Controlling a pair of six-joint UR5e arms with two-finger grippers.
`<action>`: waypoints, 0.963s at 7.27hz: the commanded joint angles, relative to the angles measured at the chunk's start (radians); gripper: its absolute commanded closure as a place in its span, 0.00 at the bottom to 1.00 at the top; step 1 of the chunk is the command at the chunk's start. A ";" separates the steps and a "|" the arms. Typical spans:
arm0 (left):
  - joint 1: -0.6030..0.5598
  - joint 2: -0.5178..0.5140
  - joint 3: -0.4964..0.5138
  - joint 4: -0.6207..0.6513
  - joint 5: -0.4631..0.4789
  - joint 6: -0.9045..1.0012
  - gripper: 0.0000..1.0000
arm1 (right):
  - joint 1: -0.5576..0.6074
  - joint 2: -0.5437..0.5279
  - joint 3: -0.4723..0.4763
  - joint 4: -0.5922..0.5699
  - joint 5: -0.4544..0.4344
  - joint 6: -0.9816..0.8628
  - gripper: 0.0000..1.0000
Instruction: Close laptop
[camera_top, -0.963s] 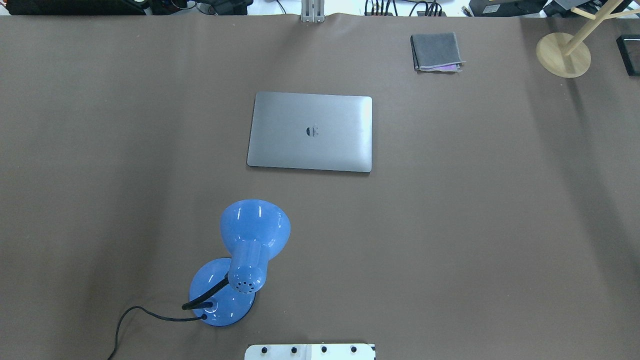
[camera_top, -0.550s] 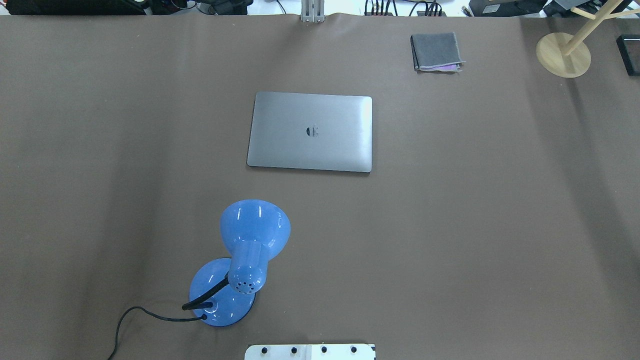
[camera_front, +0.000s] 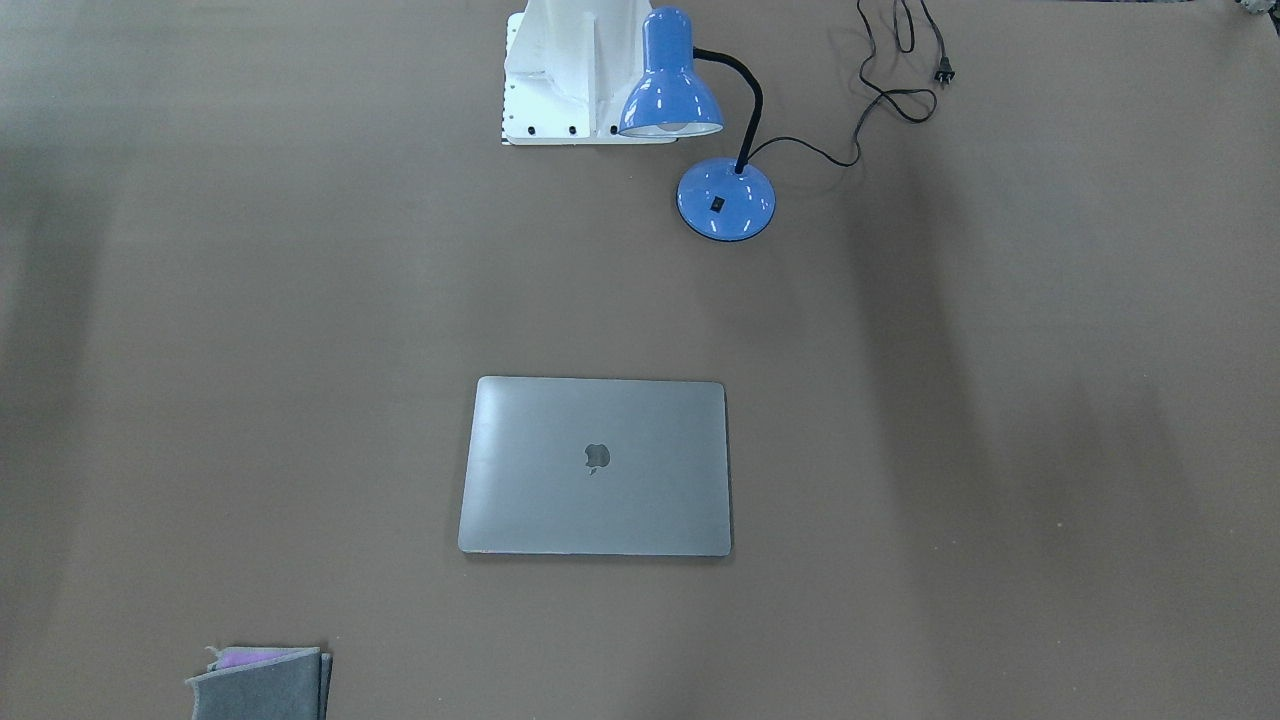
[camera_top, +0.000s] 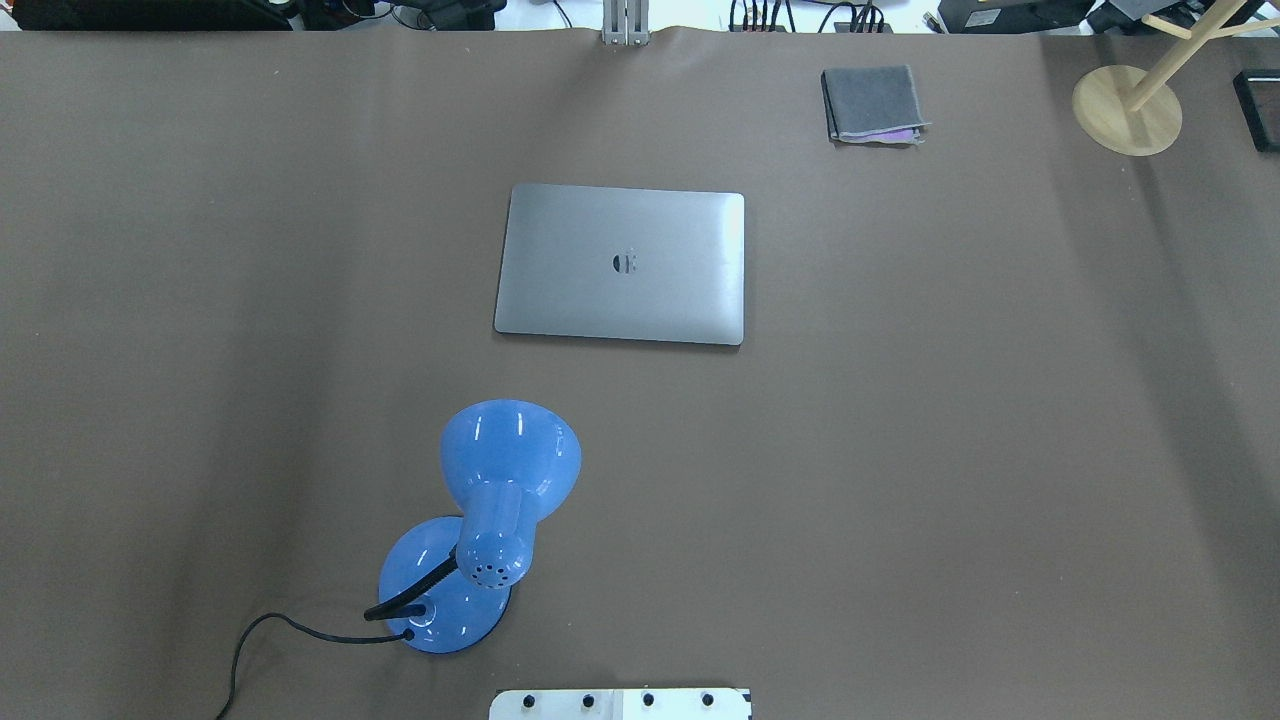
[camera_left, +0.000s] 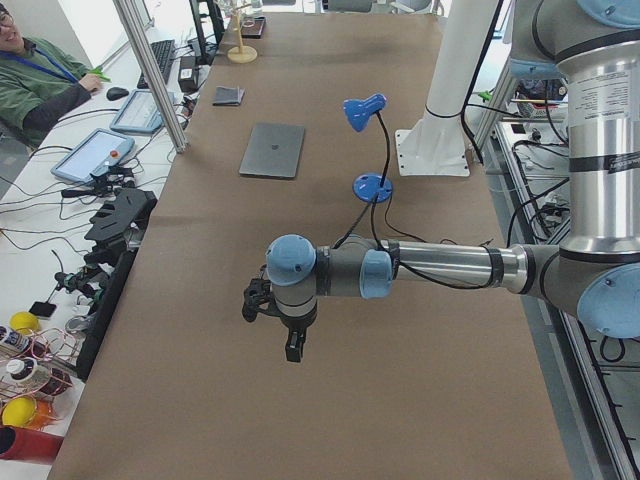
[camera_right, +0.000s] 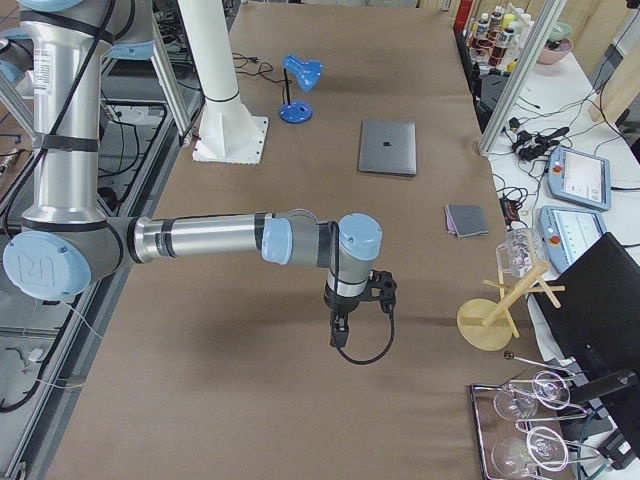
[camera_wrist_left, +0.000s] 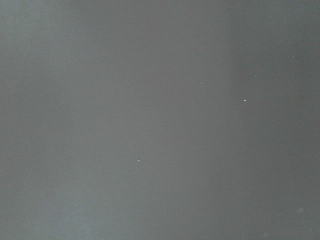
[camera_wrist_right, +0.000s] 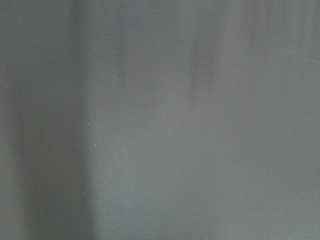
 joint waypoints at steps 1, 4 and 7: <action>0.000 0.000 -0.001 -0.002 -0.001 0.000 0.01 | -0.024 -0.002 -0.001 0.000 0.001 0.006 0.00; -0.002 0.000 -0.012 -0.003 -0.001 0.000 0.01 | -0.030 -0.002 0.000 0.003 0.001 0.004 0.00; -0.005 0.003 -0.044 -0.003 -0.001 0.000 0.01 | -0.031 -0.002 0.003 0.001 0.002 0.004 0.00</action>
